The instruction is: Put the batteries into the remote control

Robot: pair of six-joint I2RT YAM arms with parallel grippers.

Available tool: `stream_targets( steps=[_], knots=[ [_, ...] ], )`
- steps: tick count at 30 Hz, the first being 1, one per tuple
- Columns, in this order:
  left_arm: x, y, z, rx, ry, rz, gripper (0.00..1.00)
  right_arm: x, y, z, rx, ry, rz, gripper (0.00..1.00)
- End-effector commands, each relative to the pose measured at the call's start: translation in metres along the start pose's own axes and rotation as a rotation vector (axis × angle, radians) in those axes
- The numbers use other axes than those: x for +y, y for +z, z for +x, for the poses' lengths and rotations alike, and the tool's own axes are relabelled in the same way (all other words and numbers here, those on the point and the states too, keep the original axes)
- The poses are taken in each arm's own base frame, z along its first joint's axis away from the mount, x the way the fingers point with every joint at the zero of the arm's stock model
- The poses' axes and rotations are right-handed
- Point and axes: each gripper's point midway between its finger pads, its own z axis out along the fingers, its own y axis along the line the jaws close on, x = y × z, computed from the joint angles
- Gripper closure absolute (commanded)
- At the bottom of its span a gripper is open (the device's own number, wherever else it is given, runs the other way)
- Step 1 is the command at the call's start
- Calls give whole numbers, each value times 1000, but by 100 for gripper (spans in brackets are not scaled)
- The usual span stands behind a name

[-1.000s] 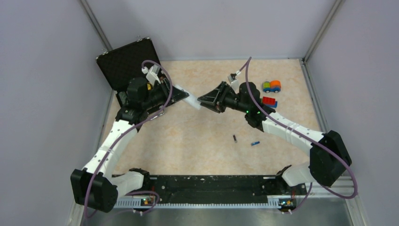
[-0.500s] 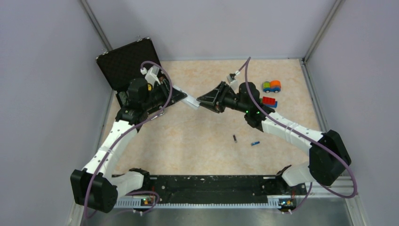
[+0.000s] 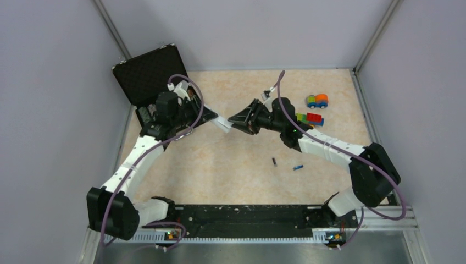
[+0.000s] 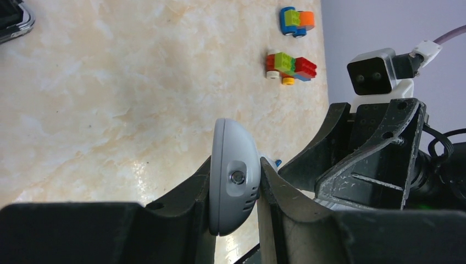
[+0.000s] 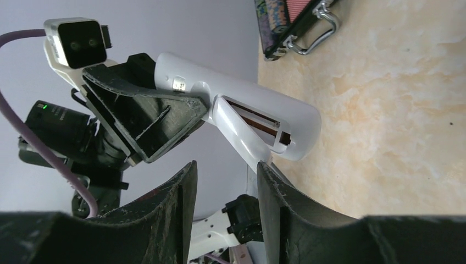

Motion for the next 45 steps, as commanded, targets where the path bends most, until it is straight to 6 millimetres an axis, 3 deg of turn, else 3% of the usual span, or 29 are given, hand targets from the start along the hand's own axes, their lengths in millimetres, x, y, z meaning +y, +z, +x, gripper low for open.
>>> stream_targets(
  steps=[1, 9, 19, 31, 39, 45],
  knots=[
    [6, 11, 14, 74, -19, -22, 100, 8, 12, 2, 0, -14, -48, 57],
    [37, 19, 35, 174, -43, -139, 100, -24, 27, 0, 6, 0, 20, 57],
    [57, 30, 57, 325, -118, -224, 100, -71, 40, 5, 20, 75, 63, 57],
    [107, 20, 76, 405, -176, -483, 100, -109, 46, -12, -46, 46, 180, 57],
    [115, 13, 69, 379, -134, -535, 100, -124, 33, -17, -69, -42, 288, 56],
    [83, 7, 57, 318, 23, -336, 100, -130, 0, -21, -66, -223, 439, 55]
  ],
)
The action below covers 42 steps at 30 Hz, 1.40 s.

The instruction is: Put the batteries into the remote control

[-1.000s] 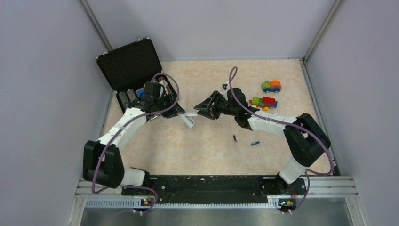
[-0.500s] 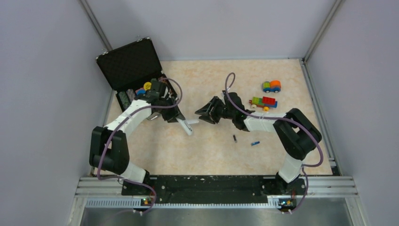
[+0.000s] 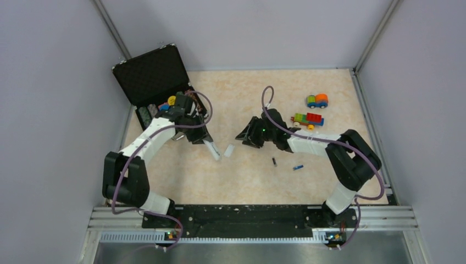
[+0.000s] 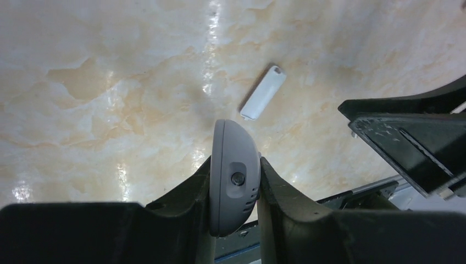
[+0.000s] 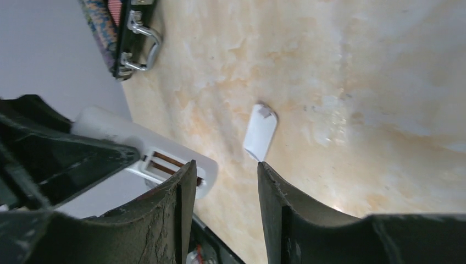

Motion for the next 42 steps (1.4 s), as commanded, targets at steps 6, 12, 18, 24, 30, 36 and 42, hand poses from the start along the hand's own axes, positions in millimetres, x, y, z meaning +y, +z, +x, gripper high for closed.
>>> stream_targets(
  steps=[6, 12, 18, 24, 30, 36, 42],
  knots=[
    [-86, -74, 22, -231, 461, 620, 100, -36, -80, -34, -190, -296, 322, 55],
    [-92, -94, 33, -380, 592, 718, 100, -58, -113, -43, -219, -403, 447, 54],
    [-94, -110, 51, -442, 768, 807, 100, -76, -123, -50, -189, -546, 546, 48],
    [-92, -116, 50, -499, 772, 795, 100, -100, -117, -48, -92, -625, 644, 47],
    [-94, -111, 41, -473, 677, 774, 100, -114, -104, -35, 9, -627, 651, 49],
    [-89, -101, 29, -447, 590, 694, 100, -126, -100, -21, 79, -613, 653, 59],
    [-86, -102, 19, -496, 561, 650, 100, -126, -108, -24, 40, -575, 680, 60]
  ],
)
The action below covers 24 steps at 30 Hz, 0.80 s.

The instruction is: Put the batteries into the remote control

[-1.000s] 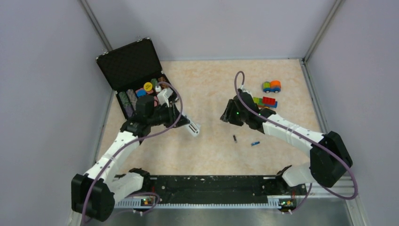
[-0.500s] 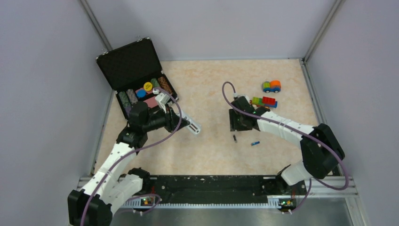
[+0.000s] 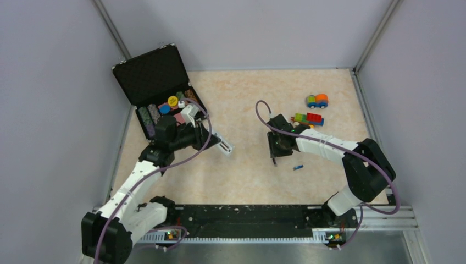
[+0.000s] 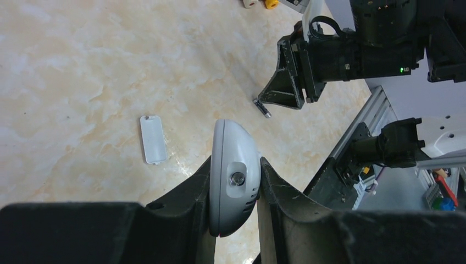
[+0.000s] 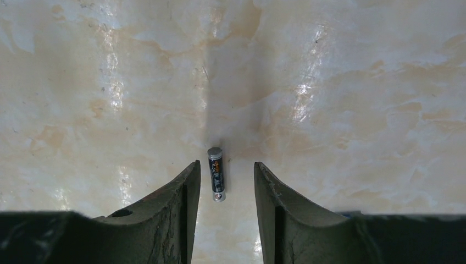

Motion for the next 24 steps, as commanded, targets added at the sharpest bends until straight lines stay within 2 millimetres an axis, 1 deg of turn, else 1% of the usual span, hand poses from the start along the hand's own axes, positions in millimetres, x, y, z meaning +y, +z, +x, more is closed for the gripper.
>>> stream_targets(
  steps=[1, 6, 13, 15, 19, 24],
  knots=[
    [-6, -5, -32, -103, 41, -30, 100, 0, -11, -14, -38, 46, -1, 60],
    [-1, -8, -37, -153, 51, -68, 100, 4, -12, -13, -26, 58, -21, 60],
    [5, -15, -43, -220, 56, -122, 100, 4, -8, 1, 24, 53, -34, 61],
    [6, -16, -42, -232, 49, -127, 100, 4, -6, 4, 37, 58, -32, 63],
    [6, -17, -47, -273, 44, -125, 100, 5, 1, 10, 62, 58, -25, 70],
    [8, -17, -50, -289, 33, -133, 100, 8, 11, 20, 96, 39, -2, 72]
  ],
)
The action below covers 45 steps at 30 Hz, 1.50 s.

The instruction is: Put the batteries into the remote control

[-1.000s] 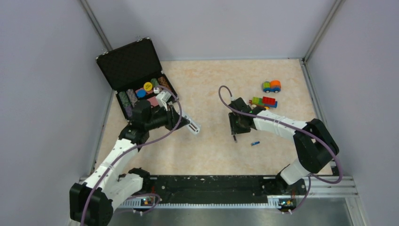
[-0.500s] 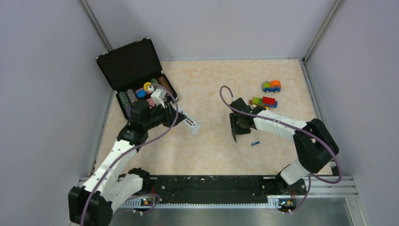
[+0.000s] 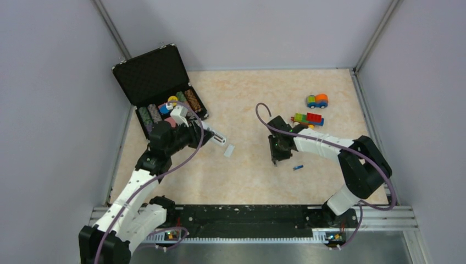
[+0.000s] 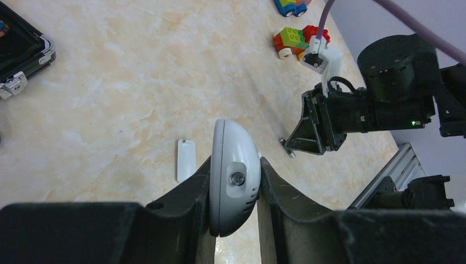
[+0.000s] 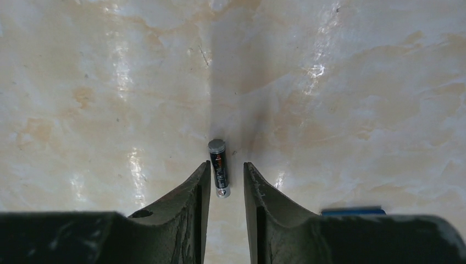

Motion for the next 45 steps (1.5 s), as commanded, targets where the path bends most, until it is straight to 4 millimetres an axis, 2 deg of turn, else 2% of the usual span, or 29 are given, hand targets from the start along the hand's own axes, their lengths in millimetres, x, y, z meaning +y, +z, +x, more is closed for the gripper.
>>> stream_targets(
  steps=[1, 3, 7, 8, 11, 16, 21, 26, 32, 36, 38, 42, 45],
  knots=[
    [-9, -1, -24, -100, 22, 26, 100, 4, 11, 6, 28, 2, 24, 73],
    [-8, -1, -23, -98, 21, 20, 100, 3, 14, 9, 38, 13, 41, 76],
    [-5, -1, -22, -95, 9, 5, 100, -4, 12, 11, 31, 84, 88, 97],
    [-4, -1, -22, -99, 1, -9, 100, -8, 9, 10, 18, 123, 112, 100],
    [2, -2, -24, -107, -13, -45, 100, -8, 2, 12, -13, 302, 116, 100],
    [7, -3, -25, -136, -33, -70, 100, 5, -11, 20, -31, 802, 33, 100],
    [12, -7, -26, -190, -68, -93, 100, 3, -21, 10, -81, 1143, 39, 100],
    [16, -12, -27, -217, -76, -113, 100, -4, -13, 6, -97, 1297, 117, 100],
    [16, -13, -27, -221, -82, -118, 100, -7, 7, 9, -56, 1373, 181, 100],
    [18, -12, -24, -206, -85, -123, 100, -5, 7, 6, -63, 1385, 169, 100],
    [18, -11, -23, -200, -87, -123, 100, -7, 8, 6, -67, 1385, 176, 94],
    [20, -10, -20, -190, -86, -132, 100, -6, 4, 4, -69, 1364, 168, 66],
    [21, -11, -21, -189, -79, -139, 100, -5, -8, -11, -120, 1287, 123, 49]
  ],
)
